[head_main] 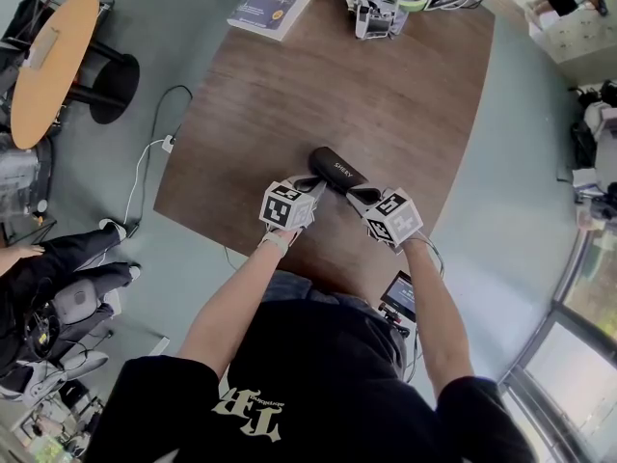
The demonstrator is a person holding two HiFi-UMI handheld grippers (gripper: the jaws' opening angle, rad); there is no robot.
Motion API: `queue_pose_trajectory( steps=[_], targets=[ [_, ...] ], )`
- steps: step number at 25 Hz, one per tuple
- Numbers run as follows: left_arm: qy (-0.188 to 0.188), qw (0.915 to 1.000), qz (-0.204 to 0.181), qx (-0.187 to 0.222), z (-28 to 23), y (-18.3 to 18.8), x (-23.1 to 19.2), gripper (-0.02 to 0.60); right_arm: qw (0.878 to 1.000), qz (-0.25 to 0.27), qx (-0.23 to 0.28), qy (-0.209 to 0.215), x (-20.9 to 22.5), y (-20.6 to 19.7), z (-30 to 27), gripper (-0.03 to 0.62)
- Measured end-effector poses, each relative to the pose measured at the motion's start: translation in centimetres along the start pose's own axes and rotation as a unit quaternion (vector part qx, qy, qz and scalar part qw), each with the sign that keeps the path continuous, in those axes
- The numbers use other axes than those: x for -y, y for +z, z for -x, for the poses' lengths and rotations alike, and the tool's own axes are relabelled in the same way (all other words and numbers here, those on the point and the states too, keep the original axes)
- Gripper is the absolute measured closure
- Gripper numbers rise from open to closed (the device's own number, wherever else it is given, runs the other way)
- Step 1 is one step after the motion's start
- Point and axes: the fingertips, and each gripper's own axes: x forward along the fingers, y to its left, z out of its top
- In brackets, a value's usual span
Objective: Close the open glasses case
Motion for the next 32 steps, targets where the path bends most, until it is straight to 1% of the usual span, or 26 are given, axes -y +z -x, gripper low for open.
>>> queue_pose_trajectory(
  steps=[7,9,11,13,16,20,23,26,32],
  targets=[
    [0.006,1.0,0.007,-0.001,1.3,-1.2,-0.7,0.577,0.999,0.019,-0.032,0.002,-0.8,-1.8,-1.5,0.605],
    [0.008,0.9999,0.008,0.003,1.6,-1.2,-0.7,0.577,0.999,0.027,-0.017,0.003,-1.2,-0.9,-1.0,0.605],
    [0.008,0.9999,0.005,0.009,1.7,-0.7,-0.7,0.577,1.0,0.025,0.015,-0.007,-0.8,0.9,-0.1,0.605],
    [0.005,0.9998,0.003,0.019,1.6,0.2,-0.4,0.577,0.999,0.014,0.043,-0.028,0.6,2.5,0.9,0.605],
    [-0.008,0.9993,-0.003,0.036,1.4,2.0,0.8,0.577,0.995,-0.008,0.066,-0.077,3.7,3.2,2.4,0.605],
    [-0.023,0.9985,-0.008,0.048,0.4,4.2,2.0,0.577,0.982,-0.067,0.093,-0.152,9.3,3.2,4.1,0.605],
    [-0.029,0.9985,-0.008,0.046,-0.9,5.3,2.1,0.577,0.972,-0.112,0.099,-0.179,13.0,3.3,4.2,0.605],
    [-0.024,0.9992,-0.005,0.033,-1.8,5.5,1.6,0.577,0.972,-0.127,0.089,-0.176,15.0,3.5,3.3,0.603],
    [-0.021,0.9997,-0.002,0.014,-2.2,4.4,0.9,0.577,0.976,-0.16,0.053,-0.14,16.0,2.3,0.8,0.603]
  ],
)
